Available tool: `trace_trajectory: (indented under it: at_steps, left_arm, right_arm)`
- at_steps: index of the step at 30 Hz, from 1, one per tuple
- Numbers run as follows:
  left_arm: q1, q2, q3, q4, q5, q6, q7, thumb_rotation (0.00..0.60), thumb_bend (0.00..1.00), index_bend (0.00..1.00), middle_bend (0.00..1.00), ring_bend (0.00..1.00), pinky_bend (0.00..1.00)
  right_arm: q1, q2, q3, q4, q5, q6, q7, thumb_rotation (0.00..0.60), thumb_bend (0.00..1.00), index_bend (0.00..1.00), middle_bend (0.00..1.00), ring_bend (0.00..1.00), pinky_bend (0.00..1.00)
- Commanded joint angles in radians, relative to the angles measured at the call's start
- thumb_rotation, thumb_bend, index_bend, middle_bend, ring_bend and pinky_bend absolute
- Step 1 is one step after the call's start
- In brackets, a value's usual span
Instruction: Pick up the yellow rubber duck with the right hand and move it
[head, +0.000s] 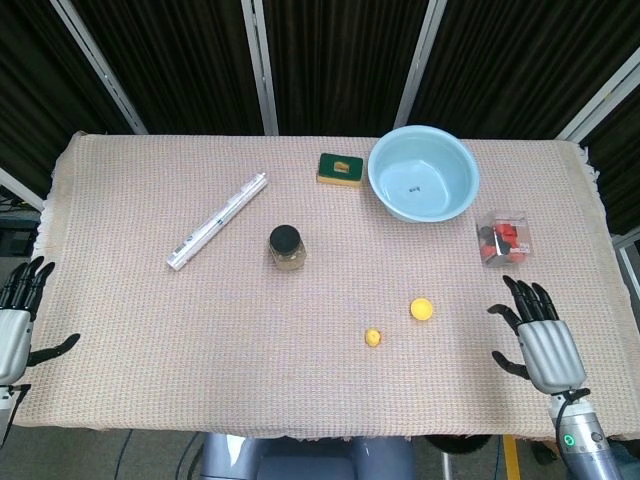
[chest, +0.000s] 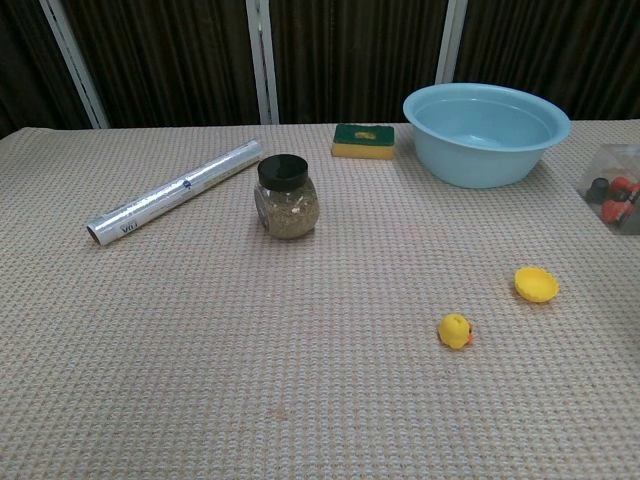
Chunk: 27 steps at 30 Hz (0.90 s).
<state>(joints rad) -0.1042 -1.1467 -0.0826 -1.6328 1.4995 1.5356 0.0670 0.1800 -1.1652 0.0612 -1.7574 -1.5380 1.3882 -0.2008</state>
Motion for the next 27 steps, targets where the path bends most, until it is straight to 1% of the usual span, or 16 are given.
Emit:
trace_trajectory:
  at_steps: [1, 6, 13, 17, 22, 27]
  left_arm:
    - [0.001, -0.015, -0.010, 0.017, 0.012, 0.024, -0.009, 0.600, 0.00, 0.00, 0.00, 0.00, 0.22]
    - [-0.003, -0.013, -0.003, 0.022, 0.010, 0.007, -0.019, 0.600, 0.00, 0.00, 0.00, 0.00, 0.23]
    - [-0.005, -0.011, -0.003, 0.023, 0.003, -0.003, -0.032, 0.600, 0.00, 0.00, 0.00, 0.00, 0.23]
    - [-0.007, -0.010, -0.004, 0.020, 0.004, -0.003, -0.030, 0.600, 0.00, 0.00, 0.00, 0.00, 0.22]
    - [-0.009, -0.009, -0.003, 0.014, 0.006, -0.006, -0.024, 0.600, 0.00, 0.00, 0.00, 0.00, 0.23]
    - [-0.008, -0.008, -0.003, 0.010, 0.009, 0.000, -0.023, 0.600, 0.00, 0.00, 0.00, 0.00, 0.23]
  right_arm:
    - [0.043, -0.068, 0.034, -0.027, 0.047, -0.050, -0.050, 0.600, 0.23, 0.35, 0.00, 0.00, 0.00]
    - [0.090, -0.174, 0.060, -0.008, 0.112, -0.103, -0.133, 0.600, 0.26, 0.36, 0.00, 0.00, 0.00]
    - [0.129, -0.306, 0.073, 0.051, 0.184, -0.141, -0.208, 0.600, 0.27, 0.36, 0.00, 0.00, 0.00]
    - [0.148, -0.370, 0.079, 0.105, 0.206, -0.153, -0.223, 0.600, 0.28, 0.36, 0.00, 0.00, 0.00]
    - [0.163, -0.443, 0.084, 0.166, 0.235, -0.165, -0.211, 0.600, 0.29, 0.36, 0.00, 0.00, 0.00]
    - [0.168, -0.499, 0.075, 0.209, 0.248, -0.168, -0.206, 0.600, 0.28, 0.36, 0.00, 0.00, 0.00]
